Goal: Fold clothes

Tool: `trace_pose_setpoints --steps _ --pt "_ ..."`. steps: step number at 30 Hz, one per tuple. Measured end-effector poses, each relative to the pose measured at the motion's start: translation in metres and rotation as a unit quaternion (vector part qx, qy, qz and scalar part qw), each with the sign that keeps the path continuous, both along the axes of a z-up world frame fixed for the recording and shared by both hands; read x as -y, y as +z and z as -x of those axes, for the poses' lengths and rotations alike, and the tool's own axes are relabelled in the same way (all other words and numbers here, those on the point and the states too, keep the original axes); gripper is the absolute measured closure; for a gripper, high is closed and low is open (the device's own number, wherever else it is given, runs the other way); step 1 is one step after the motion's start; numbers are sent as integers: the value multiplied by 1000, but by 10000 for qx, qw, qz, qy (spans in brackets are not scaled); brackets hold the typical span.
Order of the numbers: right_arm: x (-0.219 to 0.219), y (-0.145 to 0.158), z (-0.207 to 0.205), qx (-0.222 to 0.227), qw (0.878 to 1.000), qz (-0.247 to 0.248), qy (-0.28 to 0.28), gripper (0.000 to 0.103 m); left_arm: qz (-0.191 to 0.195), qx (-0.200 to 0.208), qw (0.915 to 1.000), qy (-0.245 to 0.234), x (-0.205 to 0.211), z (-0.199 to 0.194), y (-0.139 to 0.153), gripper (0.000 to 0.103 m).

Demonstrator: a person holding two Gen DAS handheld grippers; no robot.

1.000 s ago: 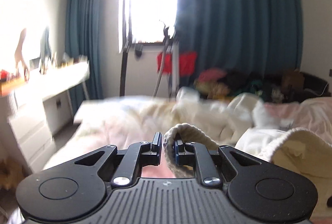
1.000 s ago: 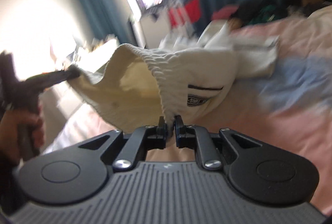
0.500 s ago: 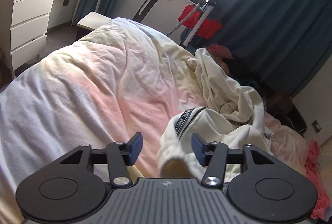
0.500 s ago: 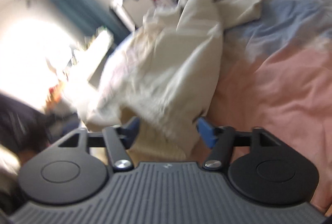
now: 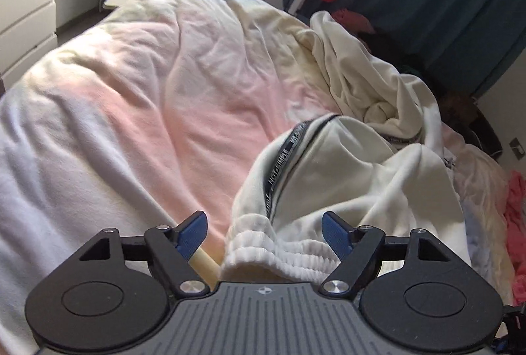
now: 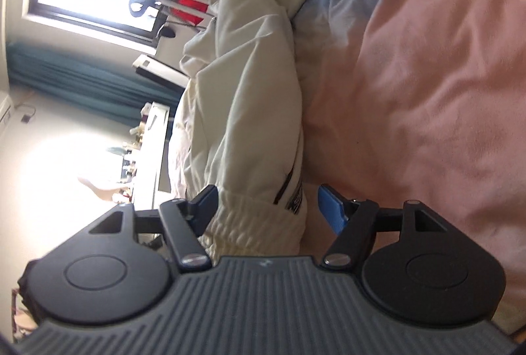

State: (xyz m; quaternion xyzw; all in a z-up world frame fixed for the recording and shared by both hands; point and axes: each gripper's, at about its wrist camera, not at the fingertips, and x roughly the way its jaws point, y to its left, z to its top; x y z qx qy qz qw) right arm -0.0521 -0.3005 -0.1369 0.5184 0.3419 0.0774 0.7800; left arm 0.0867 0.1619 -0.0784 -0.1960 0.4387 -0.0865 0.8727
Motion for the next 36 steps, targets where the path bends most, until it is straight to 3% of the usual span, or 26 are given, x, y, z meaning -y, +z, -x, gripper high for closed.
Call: trace_pose_setpoints --steps 3,8,9,10,12,17,19,21,23,28,32,36 --pt "-7 -12 -15 -224 9997 0 50 34 -11 -151 9999 -67 6 -3 -9 27" --pt "-30 -23 -38 -231 9985 -169 475 37 -196 -361 9992 21 6 -6 -20 53" --pt "-35 -22 -41 -196 9980 -49 592 40 -230 -307 9992 92 4 -5 -18 67" --pt "-40 -18 -43 -188 9975 173 664 43 -269 -238 9992 176 2 -4 -15 80" --pt "-45 -14 -42 -180 9959 531 706 68 -202 -23 9991 369 -5 0 -6 85" --pt "-64 9 -29 174 9954 510 788 73 319 561 9952 730 -32 -7 34 88" --pt "-89 25 -27 361 9937 568 893 73 297 730 9933 847 -44 -25 57 88" --pt "-123 34 -35 443 9933 391 990 74 71 885 9916 943 -57 -47 82 88" --pt "-159 42 -47 502 9920 231 1138 74 -393 988 9894 990 -68 -71 110 89" --pt "-265 60 -105 719 9815 69 1774 74 -1181 1125 9771 1365 -117 -138 165 89" --pt "-342 60 -170 790 9726 -316 2164 74 -1765 1159 9596 1857 -165 -200 172 89" --pt "-401 44 -232 698 9662 -406 2448 74 -1963 845 9508 2244 -215 -266 143 88"
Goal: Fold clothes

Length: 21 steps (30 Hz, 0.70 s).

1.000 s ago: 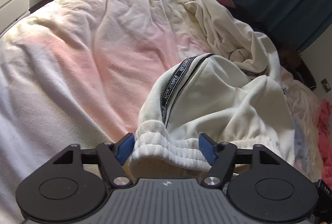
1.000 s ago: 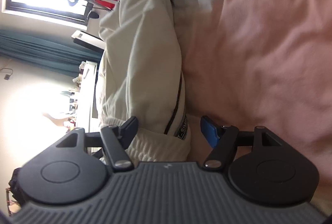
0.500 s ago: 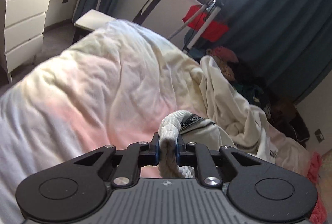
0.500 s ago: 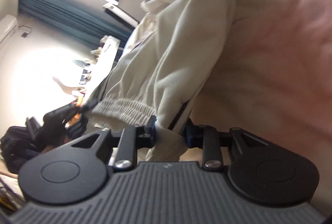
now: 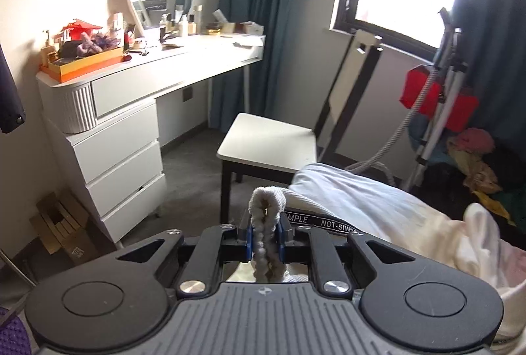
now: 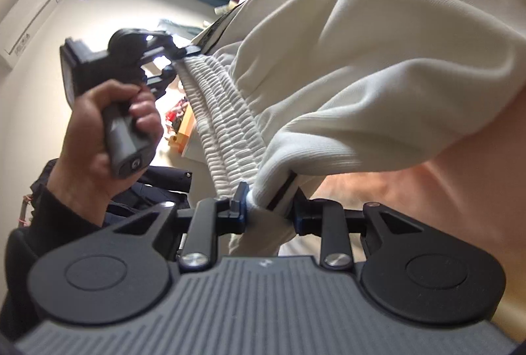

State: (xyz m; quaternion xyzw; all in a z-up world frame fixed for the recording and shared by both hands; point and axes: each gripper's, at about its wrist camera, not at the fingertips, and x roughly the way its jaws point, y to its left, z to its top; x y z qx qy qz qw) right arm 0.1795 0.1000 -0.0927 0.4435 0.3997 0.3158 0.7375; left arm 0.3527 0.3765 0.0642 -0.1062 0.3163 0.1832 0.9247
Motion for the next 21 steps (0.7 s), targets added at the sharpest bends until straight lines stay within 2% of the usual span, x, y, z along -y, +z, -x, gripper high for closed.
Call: trace_pose_setpoints --steps 3,6,10,11,12,13,14,15,17,21 --pt "-26 -22 -34 -190 9997 73 102 73 124 -300 9994 144 -22 -42 -42 88" --pt "-38 -35 -53 -180 9989 287 310 71 233 -450 9986 126 -29 -68 -80 87" --pt "-43 -31 -62 -119 9975 368 589 65 288 -552 9980 63 -28 -76 -100 81" --pt "-41 -29 -62 -150 9971 376 641 62 310 -539 9980 108 -28 -74 -99 79" --pt "-40 -26 -61 -177 9967 407 681 56 339 -539 9978 183 -27 -69 -96 72" --pt "-39 -23 -59 -204 9962 439 720 52 374 -549 9974 261 -26 -63 -92 55" --pt "-38 -20 -58 -230 9957 470 760 43 384 -534 9974 295 -24 -56 -87 45" --pt "-37 -16 -55 -249 9951 512 806 31 379 -504 9976 301 -22 -49 -79 30" --pt "-31 -3 -44 -221 9935 634 916 17 370 -420 9980 276 -15 -31 -64 25" --pt "-5 31 -11 181 9916 864 944 18 421 -144 9990 38 13 19 -28 21"
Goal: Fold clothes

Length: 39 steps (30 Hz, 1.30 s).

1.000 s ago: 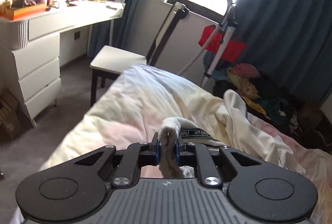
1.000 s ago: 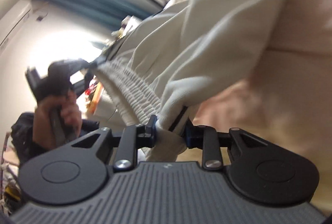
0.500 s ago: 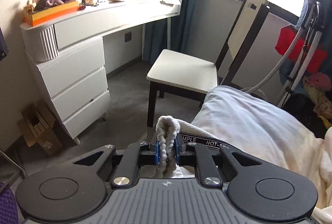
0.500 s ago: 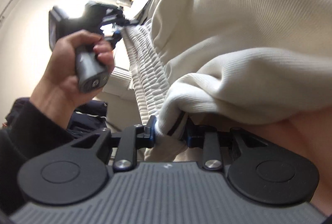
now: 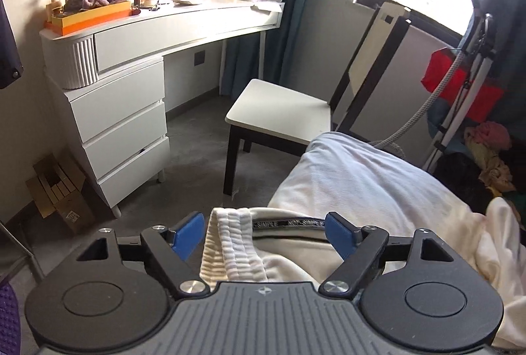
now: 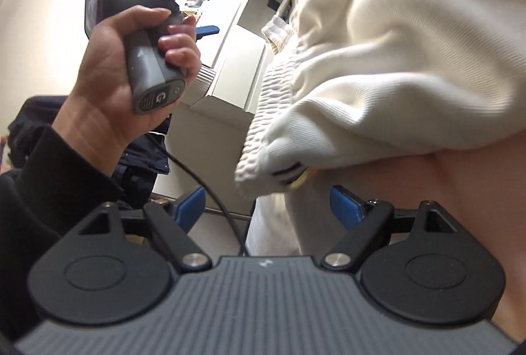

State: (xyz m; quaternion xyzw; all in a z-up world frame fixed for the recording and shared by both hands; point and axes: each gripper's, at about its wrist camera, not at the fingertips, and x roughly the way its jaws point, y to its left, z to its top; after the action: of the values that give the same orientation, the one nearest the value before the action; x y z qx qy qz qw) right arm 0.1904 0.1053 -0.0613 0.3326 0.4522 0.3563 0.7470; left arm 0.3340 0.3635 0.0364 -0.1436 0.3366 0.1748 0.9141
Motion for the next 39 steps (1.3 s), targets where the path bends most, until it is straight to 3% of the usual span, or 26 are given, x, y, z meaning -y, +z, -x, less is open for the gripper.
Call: trace_pose_setpoints --steps 5,8,11,16,20,24,28,32,35,39 --pt "71 39 67 857 9930 714 -388 18 -67 343 9977 -581 63 78 35 20" --pt "126 52 109 1434 9803 1163 -695 19 -228 525 9939 -942 106 127 49 20" --pt "173 63 141 1739 9672 1506 -1074 19 -173 743 9892 -1250 146 174 56 20" --pt "231 79 176 2333 9366 2049 -1625 19 311 979 9788 -1775 204 234 52 15" --pt "272 88 196 2771 9084 2387 -2026 19 385 1105 9720 -2037 245 266 46 15" --pt "309 88 208 3009 8846 2564 -2476 19 17 1361 9662 -2191 287 287 34 14" --pt "332 75 213 3129 8694 2554 -2845 19 -393 1583 9627 -2159 321 295 17 9" --pt "341 56 211 3101 8661 2576 -2955 19 -741 1750 9549 -2281 348 292 -6 7" --pt "343 43 203 2969 8614 2791 -3032 19 -761 1605 9528 -2462 355 279 -29 6" --pt "349 29 193 2678 8716 2759 -3042 19 -913 1436 9515 -2563 345 262 -51 6"
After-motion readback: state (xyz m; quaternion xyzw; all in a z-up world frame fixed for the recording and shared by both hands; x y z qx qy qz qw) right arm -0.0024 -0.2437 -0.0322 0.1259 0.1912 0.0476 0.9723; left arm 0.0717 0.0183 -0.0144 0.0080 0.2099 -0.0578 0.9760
